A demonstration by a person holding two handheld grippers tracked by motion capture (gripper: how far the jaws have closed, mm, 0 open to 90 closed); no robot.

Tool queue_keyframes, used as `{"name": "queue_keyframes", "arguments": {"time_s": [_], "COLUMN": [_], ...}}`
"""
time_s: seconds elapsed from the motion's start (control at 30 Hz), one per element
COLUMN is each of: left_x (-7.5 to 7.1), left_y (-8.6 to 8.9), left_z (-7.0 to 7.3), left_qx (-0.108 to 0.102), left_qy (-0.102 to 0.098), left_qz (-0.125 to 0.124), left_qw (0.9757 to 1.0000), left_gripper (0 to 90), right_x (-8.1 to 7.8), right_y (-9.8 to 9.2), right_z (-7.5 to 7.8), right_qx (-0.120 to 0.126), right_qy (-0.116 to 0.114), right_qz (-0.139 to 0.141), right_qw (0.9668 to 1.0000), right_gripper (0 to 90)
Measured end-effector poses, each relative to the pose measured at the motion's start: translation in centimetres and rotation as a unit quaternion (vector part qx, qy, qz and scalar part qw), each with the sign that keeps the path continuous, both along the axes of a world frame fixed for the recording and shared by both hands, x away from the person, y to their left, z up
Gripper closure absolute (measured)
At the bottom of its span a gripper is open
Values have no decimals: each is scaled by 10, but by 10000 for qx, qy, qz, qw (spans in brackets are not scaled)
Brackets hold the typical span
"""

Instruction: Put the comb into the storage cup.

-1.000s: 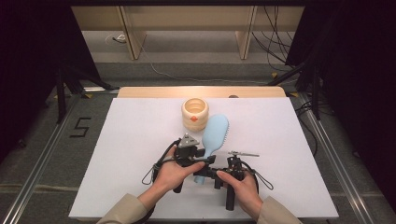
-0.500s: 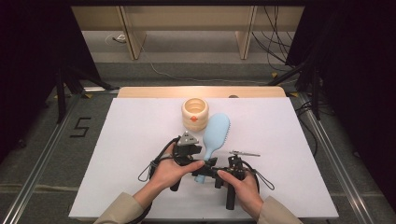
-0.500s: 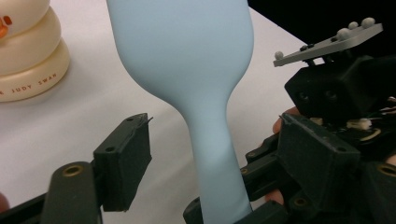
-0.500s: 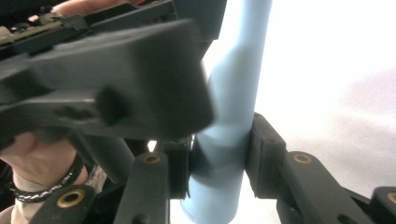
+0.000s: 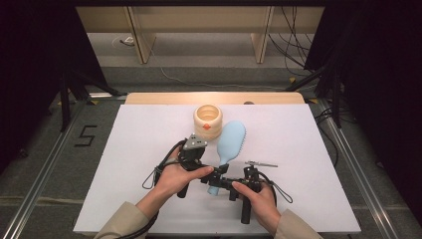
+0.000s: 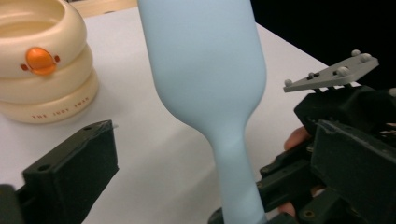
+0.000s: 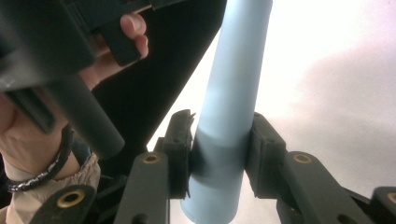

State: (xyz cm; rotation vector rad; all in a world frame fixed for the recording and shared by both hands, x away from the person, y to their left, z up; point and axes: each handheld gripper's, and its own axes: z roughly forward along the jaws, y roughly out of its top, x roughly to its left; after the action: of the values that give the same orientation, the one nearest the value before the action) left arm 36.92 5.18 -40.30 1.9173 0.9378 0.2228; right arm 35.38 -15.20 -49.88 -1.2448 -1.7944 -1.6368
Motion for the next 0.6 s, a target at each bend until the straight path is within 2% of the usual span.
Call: {"name": "queue_keyframes", "arguments": {"time_s": [0.1,0.3,0.6], "left_x": [4,12,25], "left_y": [-1,-4,-10], "left_z": [3,11,18], "left_qx": [99,131,88], "left_qy": [-42,-45,30], "left_qz": [-17,-38,-71], "left_qw": [9999,9999,9999], "left_gripper": [0,0,0], "right_x": [0,0,0], "right_y": [0,0,0], "right_z": [1,1,2], "right_qx": [9,24,25], "right_qy": [-13,-33,-47], "right_qz": [-1,-21,-30], "right_qw": [10000,10000,10000], "right_gripper": [658,658,658]}}
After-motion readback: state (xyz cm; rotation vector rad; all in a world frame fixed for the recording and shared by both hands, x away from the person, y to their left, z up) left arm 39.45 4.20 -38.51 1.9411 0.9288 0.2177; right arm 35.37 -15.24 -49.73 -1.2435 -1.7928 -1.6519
